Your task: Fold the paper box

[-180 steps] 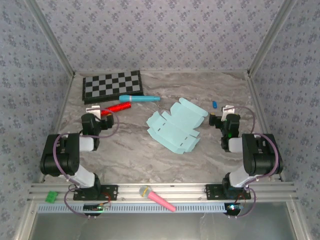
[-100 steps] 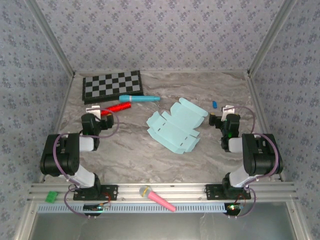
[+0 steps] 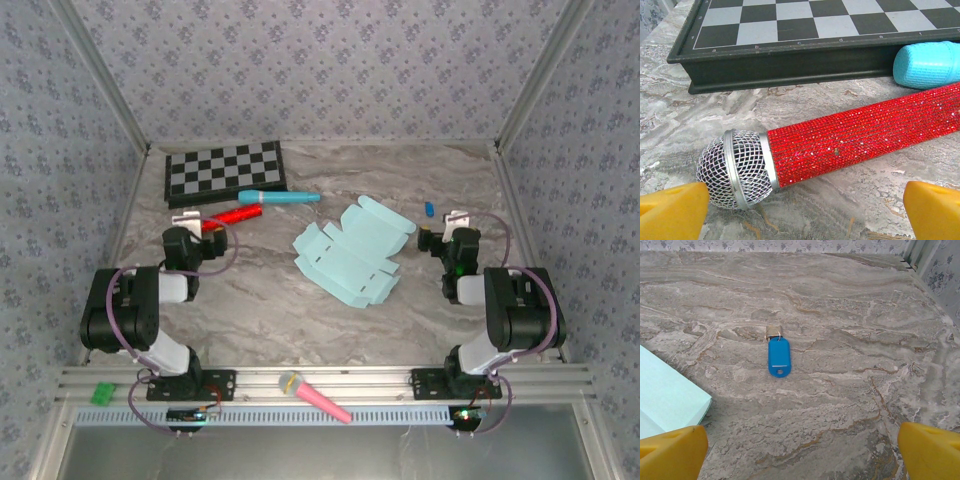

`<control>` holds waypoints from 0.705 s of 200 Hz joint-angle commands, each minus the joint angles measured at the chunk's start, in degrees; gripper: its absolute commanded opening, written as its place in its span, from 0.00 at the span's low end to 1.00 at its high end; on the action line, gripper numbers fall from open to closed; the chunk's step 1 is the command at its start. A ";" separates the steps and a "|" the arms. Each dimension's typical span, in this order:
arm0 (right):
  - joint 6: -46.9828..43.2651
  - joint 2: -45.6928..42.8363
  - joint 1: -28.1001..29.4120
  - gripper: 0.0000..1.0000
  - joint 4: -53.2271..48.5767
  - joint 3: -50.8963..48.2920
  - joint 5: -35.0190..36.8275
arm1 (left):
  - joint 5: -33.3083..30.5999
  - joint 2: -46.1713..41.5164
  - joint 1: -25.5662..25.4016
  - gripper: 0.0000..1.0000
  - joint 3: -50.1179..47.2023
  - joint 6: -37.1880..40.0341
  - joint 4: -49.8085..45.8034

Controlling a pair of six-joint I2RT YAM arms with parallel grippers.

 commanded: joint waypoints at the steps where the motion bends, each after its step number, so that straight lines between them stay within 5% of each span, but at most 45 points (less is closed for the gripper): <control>1: 0.97 0.30 -0.15 1.00 -0.23 1.15 0.13 | -0.48 -0.22 -0.18 0.99 1.25 -0.53 1.28; 59: 1.25 -0.03 -0.26 1.00 0.47 0.73 0.88 | -0.89 -0.43 -0.20 1.00 1.25 -0.64 1.45; 81: 3.17 -3.48 -0.62 1.00 -1.10 -0.09 3.20 | -4.83 -3.83 -0.27 0.99 3.45 -2.10 -5.47; 115: 6.23 -13.48 -1.85 1.00 -18.81 4.05 4.84 | -10.63 -11.48 -0.78 0.99 9.67 -8.70 -25.30; 141: 9.59 -19.47 -1.86 1.00 -37.51 11.30 4.08 | -6.79 -15.77 -1.89 1.00 15.18 -15.46 -39.31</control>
